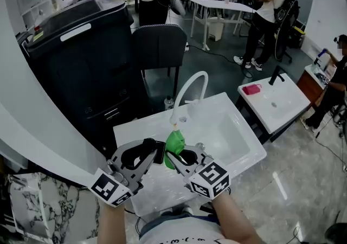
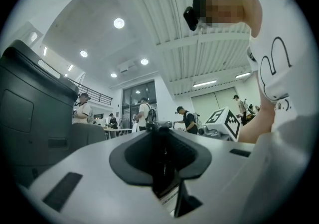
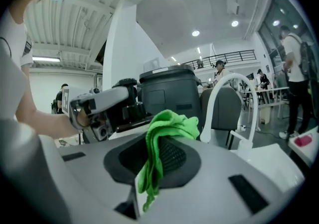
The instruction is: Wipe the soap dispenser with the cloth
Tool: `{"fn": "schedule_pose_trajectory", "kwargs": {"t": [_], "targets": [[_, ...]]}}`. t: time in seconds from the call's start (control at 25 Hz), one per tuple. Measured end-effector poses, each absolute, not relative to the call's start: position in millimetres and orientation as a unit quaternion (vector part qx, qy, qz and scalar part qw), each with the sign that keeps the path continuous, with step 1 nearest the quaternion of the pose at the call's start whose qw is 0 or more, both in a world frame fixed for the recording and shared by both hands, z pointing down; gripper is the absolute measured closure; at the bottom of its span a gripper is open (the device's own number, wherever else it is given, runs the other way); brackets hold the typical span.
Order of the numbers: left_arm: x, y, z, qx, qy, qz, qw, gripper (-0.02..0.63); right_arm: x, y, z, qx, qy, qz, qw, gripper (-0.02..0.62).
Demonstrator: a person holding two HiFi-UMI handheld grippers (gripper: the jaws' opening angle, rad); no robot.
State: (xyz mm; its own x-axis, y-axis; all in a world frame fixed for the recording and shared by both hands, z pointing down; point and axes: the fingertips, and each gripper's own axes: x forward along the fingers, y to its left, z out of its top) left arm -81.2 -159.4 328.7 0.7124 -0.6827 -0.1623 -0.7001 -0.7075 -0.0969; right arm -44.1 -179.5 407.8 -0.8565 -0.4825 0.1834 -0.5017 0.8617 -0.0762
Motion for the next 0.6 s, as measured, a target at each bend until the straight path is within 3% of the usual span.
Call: {"fn": "schedule_pose_trajectory", "kwargs": {"t": [0.4, 0.6], "targets": [[-75.2, -140.3, 319.6, -0.932, 0.344, 0.037, 0.111, 0.515, -35.7, -194.2, 429.5, 0.230, -0.962, 0.026, 0.148, 0.546], [-57.8, -121.8, 328.9, -0.939, 0.303, -0.036, 0.160, 0.515, -19.9, -198.6, 391.5, 0.170, -0.980, 0.030, 0.102, 0.546]]}}
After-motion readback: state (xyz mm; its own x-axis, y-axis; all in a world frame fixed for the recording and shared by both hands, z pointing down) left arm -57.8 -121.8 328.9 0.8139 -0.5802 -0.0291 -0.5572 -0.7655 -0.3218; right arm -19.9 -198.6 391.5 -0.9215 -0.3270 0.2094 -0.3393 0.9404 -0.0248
